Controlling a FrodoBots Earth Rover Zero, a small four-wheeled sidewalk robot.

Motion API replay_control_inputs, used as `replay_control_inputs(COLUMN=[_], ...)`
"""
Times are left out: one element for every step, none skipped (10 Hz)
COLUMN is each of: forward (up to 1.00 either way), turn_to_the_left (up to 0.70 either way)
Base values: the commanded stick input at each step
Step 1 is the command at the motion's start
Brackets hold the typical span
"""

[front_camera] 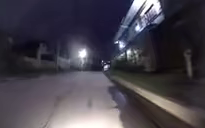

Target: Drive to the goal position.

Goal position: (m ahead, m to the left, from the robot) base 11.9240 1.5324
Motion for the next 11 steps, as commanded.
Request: replay_control_inputs(forward=[0.70, 0.70, 0.70, 0.70, 0.70, 0.70, 0.70, 0.70, 0.70, 0.70, 0.70], turn_to_the_left=[0.00, 0.00, 0.00, 0.00, 0.00, 0.00, 0.00, 0.00, 0.00, 0.00, 0.00])
